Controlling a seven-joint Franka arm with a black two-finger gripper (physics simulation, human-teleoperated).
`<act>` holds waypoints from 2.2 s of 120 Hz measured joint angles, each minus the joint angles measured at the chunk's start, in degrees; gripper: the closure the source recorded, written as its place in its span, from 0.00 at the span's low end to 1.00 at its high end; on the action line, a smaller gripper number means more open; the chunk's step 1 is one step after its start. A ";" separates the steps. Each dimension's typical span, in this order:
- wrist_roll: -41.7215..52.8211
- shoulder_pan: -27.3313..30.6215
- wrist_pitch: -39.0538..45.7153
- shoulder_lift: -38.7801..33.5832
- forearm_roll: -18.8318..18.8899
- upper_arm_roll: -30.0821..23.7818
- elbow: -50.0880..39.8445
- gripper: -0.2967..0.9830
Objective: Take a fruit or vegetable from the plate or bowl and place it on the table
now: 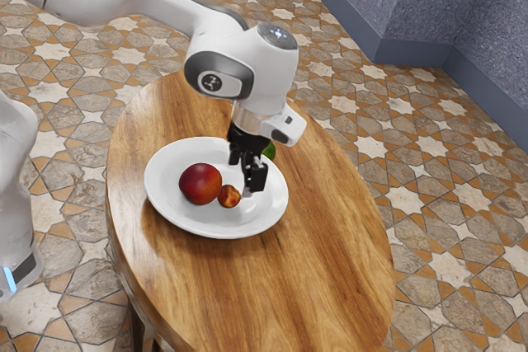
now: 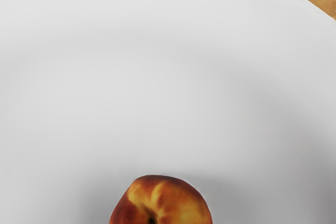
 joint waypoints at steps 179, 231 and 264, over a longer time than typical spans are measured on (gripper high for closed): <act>6.59 -0.97 2.93 6.29 -1.90 1.84 0.03 0.23; 7.51 -0.97 1.83 5.78 -2.00 1.93 -0.38 0.23; 7.95 -1.02 0.48 5.30 -2.02 2.20 -0.48 0.23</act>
